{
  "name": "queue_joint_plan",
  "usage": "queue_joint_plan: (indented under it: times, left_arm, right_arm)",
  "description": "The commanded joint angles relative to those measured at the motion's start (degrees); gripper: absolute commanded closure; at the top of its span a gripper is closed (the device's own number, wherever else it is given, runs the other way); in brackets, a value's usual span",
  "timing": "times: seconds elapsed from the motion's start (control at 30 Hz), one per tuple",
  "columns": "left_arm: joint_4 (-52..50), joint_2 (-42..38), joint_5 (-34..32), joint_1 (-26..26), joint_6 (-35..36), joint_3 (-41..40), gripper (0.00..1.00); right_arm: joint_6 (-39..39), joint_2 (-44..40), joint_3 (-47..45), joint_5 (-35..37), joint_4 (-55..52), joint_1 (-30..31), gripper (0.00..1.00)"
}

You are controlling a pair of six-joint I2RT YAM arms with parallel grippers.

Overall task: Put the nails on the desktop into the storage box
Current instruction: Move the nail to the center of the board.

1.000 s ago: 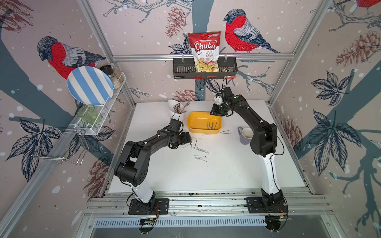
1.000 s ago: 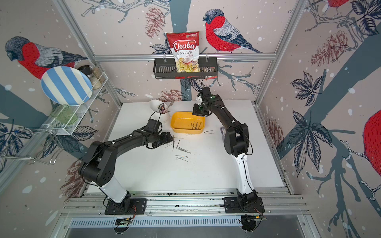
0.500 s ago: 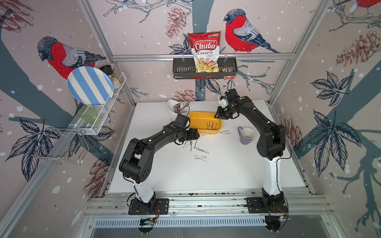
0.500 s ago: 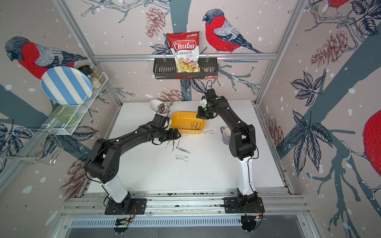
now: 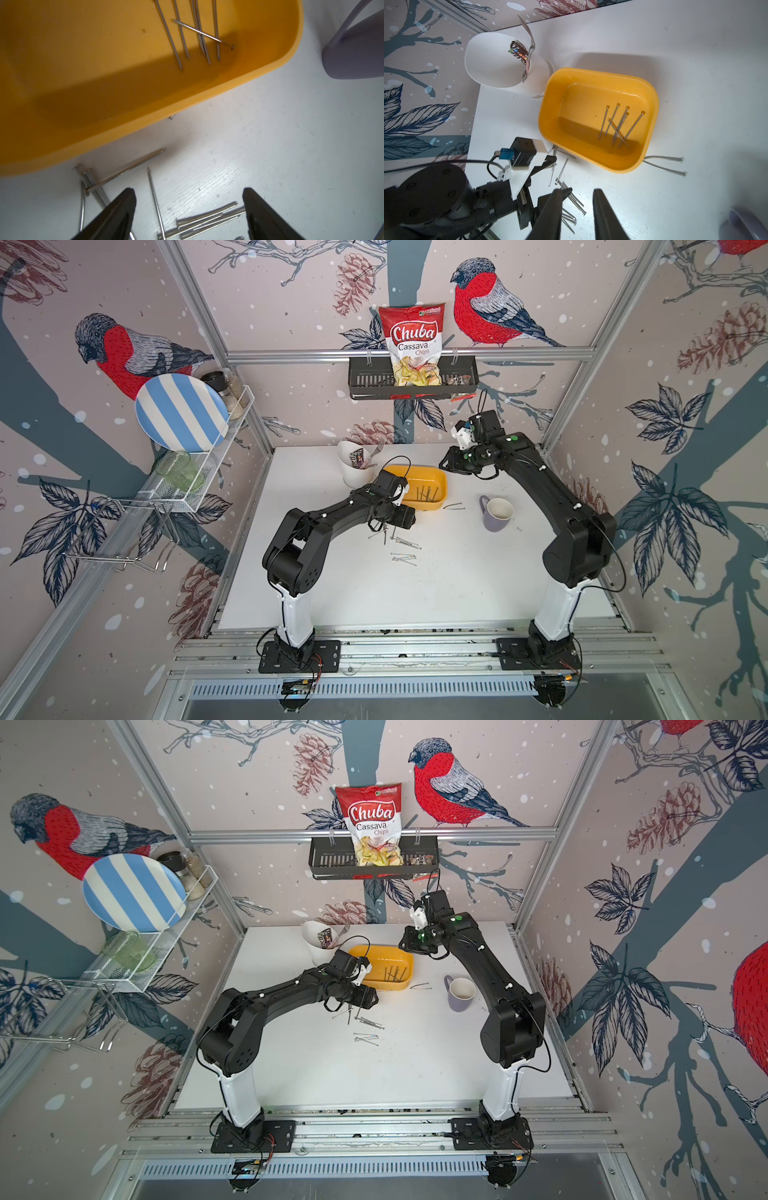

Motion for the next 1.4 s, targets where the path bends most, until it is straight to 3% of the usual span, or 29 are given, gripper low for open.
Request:
queue_joint_plan:
  times: [0.0, 0.3, 0.6, 1.07, 1.37]
  left_arm:
    - [0.73, 2.81, -1.22, -0.9, 4.64, 3.15, 0.18]
    - [-5.49, 10.54, -4.5, -1.92, 7.49, 12.7, 0.22]
    - [-4.42, 13.07, -5.28, -2.07, 6.95, 13.95, 0.22]
    - [1.73, 6.91, -5.03, -2.18, 4.64, 3.65, 0.21]
    - [2.73, 10.52, -5.65, -2.14, 5.49, 6.85, 0.2]
  right_arm:
    - [-0.22, -2.81, -2.71, 2.65, 5.09, -0.36, 0.68]
    - [-0.53, -1.24, 1.75, 0.89, 4.38, -2.28, 0.66]
    - [-0.21, 1.49, 3.76, -1.62, 3.73, -1.78, 0.66]
    - [0.26, 0.62, 0.1, -2.24, 4.83, 0.18, 0.65]
    - [-0.08, -3.03, -3.64, -1.26, 4.72, 0.74, 0.64]
